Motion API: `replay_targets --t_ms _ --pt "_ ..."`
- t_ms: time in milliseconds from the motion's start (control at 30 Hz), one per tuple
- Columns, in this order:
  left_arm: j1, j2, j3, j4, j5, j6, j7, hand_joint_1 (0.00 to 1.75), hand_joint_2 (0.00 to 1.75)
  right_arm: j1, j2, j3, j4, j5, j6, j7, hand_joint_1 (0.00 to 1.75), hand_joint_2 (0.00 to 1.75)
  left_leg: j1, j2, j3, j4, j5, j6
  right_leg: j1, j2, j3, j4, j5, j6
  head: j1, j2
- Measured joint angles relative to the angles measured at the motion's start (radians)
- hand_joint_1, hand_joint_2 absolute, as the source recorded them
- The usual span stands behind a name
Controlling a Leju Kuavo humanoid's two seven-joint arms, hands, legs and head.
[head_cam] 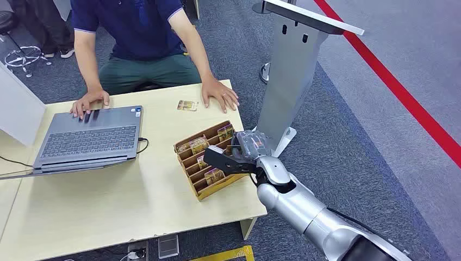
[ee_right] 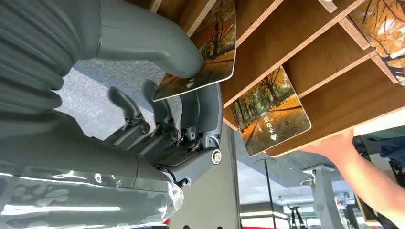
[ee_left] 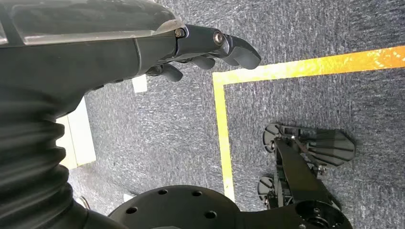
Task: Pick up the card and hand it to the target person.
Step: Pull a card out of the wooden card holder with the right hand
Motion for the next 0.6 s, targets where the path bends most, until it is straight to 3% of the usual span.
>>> replay_targets --t_ms 600 --pt "-0.001 0.005 -0.023 0.0 0.018 0.003 -0.013 0.0 1.75 -0.001 -0.002 -0.001 -0.007 0.003 -0.002 0.009 1.75 1.75 0.0 0.0 0.0 0.0 0.0 0.0 0.0 0.0 0.0 0.0 0.0 0.0 0.0 0.0"
